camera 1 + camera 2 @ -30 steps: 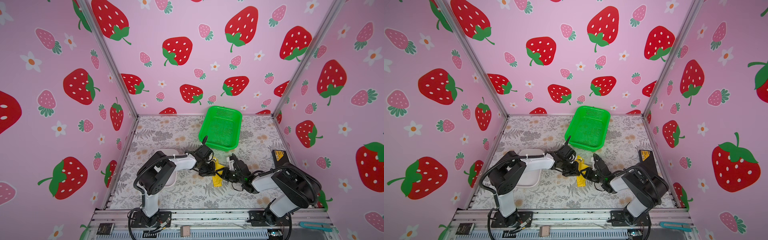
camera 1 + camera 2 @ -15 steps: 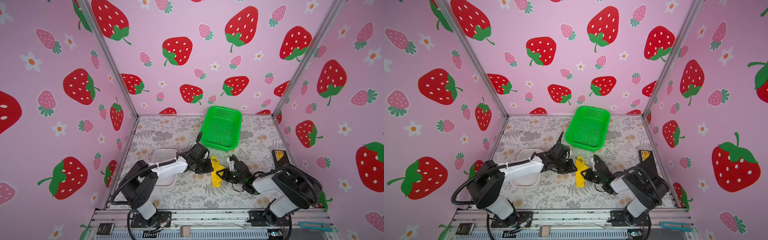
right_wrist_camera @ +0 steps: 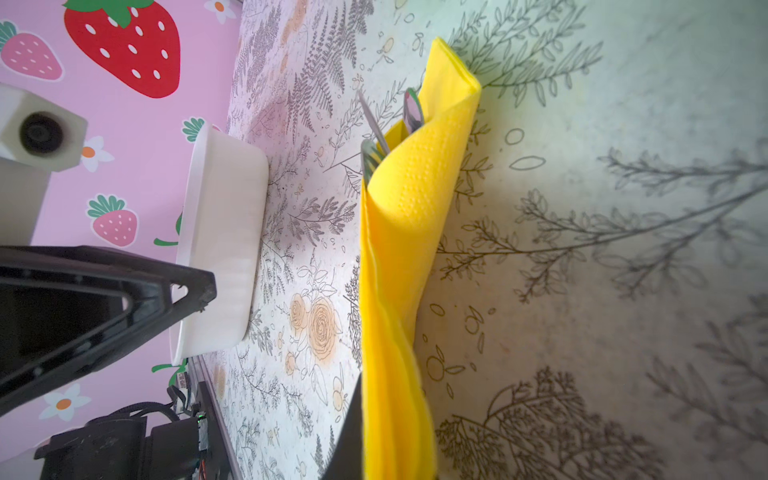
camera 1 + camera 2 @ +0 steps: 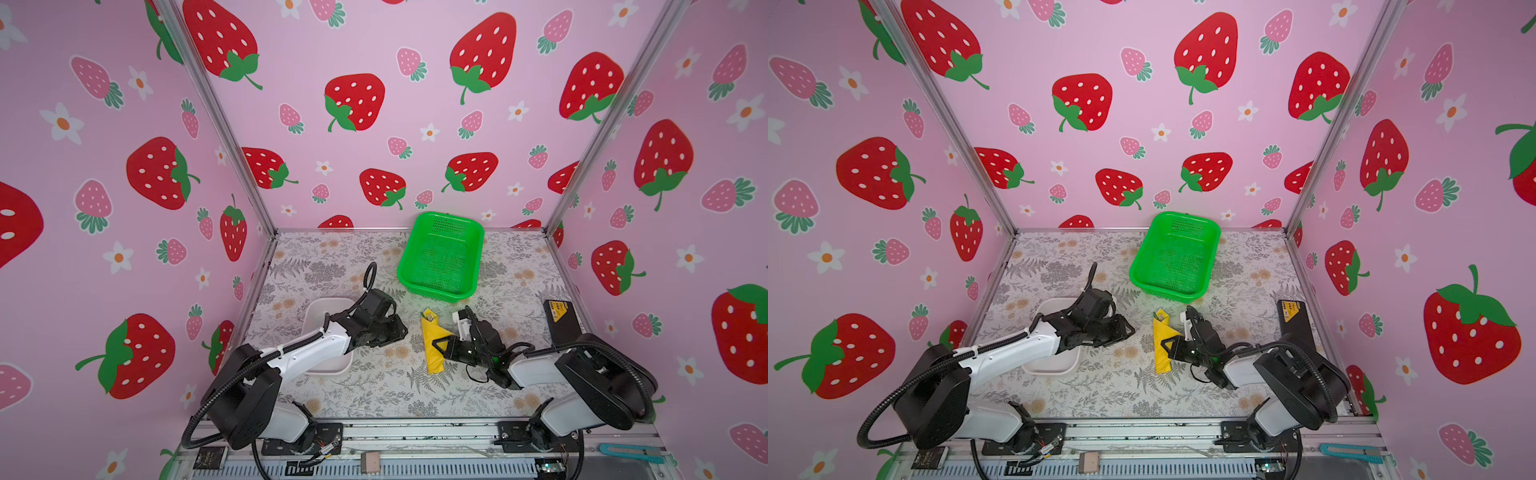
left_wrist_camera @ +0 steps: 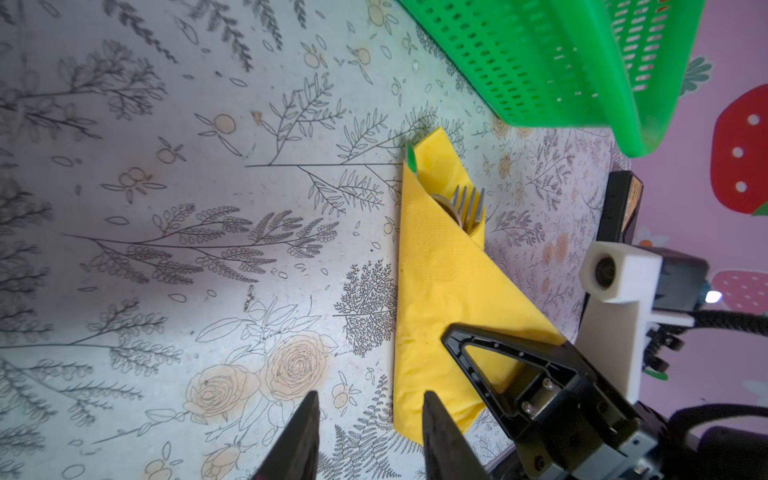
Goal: Place the utensils on the paper napkin and roll it up
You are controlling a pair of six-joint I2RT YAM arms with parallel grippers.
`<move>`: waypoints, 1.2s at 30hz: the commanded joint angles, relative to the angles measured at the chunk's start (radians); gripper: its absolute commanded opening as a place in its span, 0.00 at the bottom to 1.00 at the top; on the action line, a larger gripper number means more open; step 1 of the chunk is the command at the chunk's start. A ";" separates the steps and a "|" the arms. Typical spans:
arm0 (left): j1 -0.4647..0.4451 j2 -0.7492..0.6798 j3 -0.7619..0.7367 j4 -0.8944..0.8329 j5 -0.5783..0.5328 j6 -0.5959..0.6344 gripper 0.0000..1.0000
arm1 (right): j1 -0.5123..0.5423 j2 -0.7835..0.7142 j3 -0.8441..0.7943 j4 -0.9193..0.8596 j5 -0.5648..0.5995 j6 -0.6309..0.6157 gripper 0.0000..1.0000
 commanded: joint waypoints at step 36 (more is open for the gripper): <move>0.067 -0.157 -0.065 0.784 0.516 -0.084 0.76 | -0.012 -0.574 0.172 -0.145 -0.065 -0.158 0.07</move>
